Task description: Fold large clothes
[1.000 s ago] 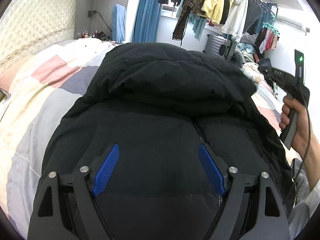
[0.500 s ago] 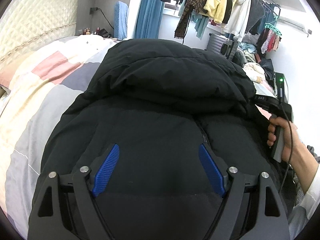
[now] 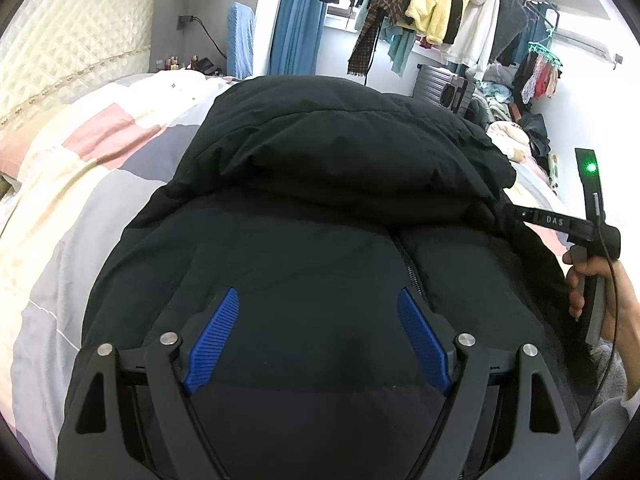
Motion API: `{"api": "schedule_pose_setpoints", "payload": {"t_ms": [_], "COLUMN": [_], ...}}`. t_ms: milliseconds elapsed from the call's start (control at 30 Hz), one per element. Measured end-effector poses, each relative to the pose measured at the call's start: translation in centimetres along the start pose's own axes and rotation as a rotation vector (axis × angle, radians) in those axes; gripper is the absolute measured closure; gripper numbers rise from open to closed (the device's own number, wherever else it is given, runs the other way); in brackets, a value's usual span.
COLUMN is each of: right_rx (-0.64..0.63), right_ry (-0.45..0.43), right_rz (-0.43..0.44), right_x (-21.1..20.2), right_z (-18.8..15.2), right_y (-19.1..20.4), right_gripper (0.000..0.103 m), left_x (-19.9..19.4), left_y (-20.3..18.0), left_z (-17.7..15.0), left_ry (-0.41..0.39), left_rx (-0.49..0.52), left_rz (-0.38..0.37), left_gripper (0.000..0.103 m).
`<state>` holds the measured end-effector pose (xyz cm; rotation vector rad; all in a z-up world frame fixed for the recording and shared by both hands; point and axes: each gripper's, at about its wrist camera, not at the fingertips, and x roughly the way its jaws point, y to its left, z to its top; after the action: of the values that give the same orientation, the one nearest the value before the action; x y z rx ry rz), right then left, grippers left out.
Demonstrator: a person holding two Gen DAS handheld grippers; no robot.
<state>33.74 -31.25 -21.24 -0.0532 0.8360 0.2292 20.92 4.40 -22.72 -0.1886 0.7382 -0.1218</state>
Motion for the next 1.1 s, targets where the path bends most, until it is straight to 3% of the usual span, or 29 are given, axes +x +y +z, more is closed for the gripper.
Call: {"api": "schedule_pose_setpoints", "payload": {"t_ms": [33,200,233,333,367,467,533,833,1033,1100], "right_rx": [-0.025,-0.067,-0.076,-0.098,-0.083,-0.025,0.008,0.089,0.163,0.226], "right_ry": [0.001,0.033,0.033,0.0,-0.021,-0.092,-0.119,-0.062,-0.04,-0.068], "right_rz": [-0.011,-0.093,-0.107,-0.148,-0.143,-0.11,-0.1,-0.121,-0.097,-0.045], "right_x": [0.2,2.5,3.0,3.7,3.6,2.4,1.9,3.8,0.3,-2.5], "right_z": [-0.1,-0.7,-0.8,-0.6,-0.4,0.3,0.7,0.8,0.4,0.4], "right_y": [0.4,0.4,0.4,0.3,0.2,-0.4,-1.1,-2.9,-2.6,-2.7], "right_gripper": [0.025,0.026,0.029,0.054,0.063,0.078,0.079,0.08,0.076,0.076], "left_x": [0.1,0.2,0.3,0.3,0.3,0.5,0.7,-0.1,-2.1,-3.4], "left_y": [0.0,-0.1,-0.1,-0.1,-0.1,0.0,0.0,0.7,1.0,0.5], "left_z": [0.0,-0.1,-0.1,-0.1,-0.1,-0.2,-0.1,-0.2,0.8,1.4], "left_ry": [0.002,0.005,0.007,0.005,0.004,0.003,0.007,-0.023,-0.063,-0.083], "left_rx": [-0.001,-0.005,-0.006,-0.004,-0.005,-0.01,-0.014,-0.014,-0.013,-0.01], "left_rz": [-0.001,0.006,0.004,0.009,0.007,0.002,0.003,0.0,-0.012,-0.024], "left_gripper": [0.021,0.021,0.021,0.021,0.021,0.021,0.021,0.021,0.021,0.021]}}
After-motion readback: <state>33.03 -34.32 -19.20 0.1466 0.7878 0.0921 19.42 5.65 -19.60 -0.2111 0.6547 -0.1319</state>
